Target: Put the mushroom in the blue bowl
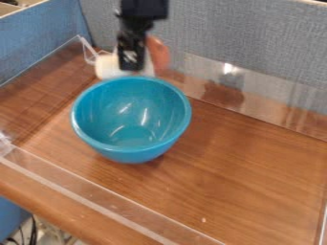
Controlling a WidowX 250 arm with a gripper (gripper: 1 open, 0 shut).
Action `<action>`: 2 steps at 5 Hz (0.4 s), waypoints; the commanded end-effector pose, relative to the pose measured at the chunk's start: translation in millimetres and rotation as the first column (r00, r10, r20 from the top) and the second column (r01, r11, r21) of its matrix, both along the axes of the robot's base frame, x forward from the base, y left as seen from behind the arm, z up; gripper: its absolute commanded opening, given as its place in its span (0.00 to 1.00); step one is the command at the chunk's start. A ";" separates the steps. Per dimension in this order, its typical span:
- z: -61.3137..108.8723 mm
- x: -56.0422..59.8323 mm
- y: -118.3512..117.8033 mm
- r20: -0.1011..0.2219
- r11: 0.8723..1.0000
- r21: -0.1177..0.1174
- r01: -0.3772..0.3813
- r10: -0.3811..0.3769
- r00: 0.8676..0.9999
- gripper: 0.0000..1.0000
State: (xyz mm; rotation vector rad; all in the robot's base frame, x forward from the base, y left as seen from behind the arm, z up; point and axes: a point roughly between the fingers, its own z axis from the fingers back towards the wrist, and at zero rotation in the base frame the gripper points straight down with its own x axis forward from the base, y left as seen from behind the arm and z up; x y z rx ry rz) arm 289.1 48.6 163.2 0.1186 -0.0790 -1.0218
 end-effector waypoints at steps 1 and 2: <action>5.4 13.0 -17.3 0.046 0.997 -0.001 0.072 -0.072 0.996 0.00; -6.5 18.5 -31.2 0.029 0.992 -0.005 0.125 -0.125 0.992 0.00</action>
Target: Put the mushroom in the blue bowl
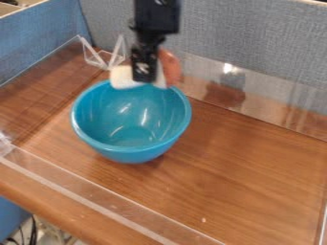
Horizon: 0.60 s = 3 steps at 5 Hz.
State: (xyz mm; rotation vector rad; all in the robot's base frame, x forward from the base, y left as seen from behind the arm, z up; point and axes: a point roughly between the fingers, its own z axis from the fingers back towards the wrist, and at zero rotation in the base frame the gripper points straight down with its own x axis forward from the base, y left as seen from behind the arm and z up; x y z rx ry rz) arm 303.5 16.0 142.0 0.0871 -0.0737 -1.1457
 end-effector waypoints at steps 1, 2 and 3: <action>5.9 7.9 -1.7 0.037 1.000 0.010 0.029 -0.029 0.999 0.00; -1.0 10.4 0.2 0.021 0.999 0.016 0.044 -0.045 0.999 0.00; -7.0 13.3 2.3 0.006 0.998 0.022 0.058 -0.058 0.998 0.00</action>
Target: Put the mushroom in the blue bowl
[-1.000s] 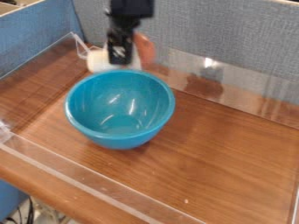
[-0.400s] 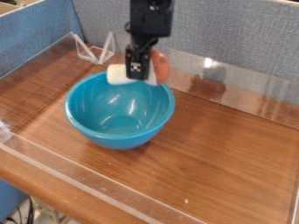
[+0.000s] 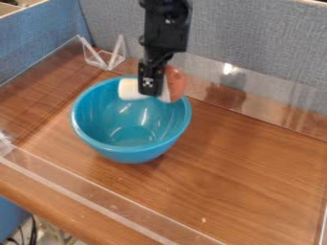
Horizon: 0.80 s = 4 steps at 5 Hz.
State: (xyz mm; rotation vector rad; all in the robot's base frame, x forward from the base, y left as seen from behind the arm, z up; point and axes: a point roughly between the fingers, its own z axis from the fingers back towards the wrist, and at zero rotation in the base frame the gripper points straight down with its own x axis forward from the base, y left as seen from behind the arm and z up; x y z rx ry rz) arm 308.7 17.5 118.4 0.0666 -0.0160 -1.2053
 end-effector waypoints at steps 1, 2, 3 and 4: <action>13.2 10.2 4.1 0.054 1.000 0.008 0.011 -0.011 0.998 0.00; 10.9 13.5 5.8 0.047 1.000 0.012 0.025 -0.026 0.999 0.00; 8.8 16.8 6.7 0.041 0.999 0.016 0.042 -0.043 0.998 0.00; 7.6 20.2 7.2 0.036 0.998 0.020 0.060 -0.060 0.998 0.00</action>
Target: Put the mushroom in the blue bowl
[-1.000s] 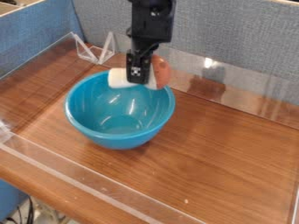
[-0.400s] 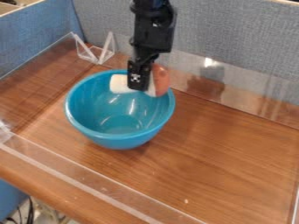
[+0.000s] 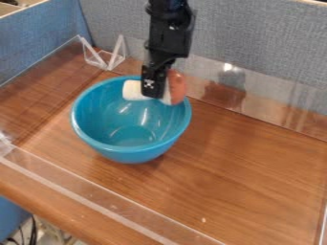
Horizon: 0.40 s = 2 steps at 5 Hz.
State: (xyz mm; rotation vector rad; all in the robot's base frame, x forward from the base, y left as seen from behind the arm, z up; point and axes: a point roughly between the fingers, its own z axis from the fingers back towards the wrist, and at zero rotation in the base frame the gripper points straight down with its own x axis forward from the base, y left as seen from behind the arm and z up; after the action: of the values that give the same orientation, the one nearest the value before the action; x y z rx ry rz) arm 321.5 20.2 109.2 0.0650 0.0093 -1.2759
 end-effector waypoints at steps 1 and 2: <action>15.8 9.9 5.2 0.055 1.000 0.007 0.008 -0.008 0.998 0.00; 15.8 12.4 5.6 0.052 1.000 0.011 0.026 -0.027 0.998 0.00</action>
State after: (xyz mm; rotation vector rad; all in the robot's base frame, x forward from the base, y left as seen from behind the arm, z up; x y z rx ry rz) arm 326.9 21.4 109.9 0.0687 0.0113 -1.3102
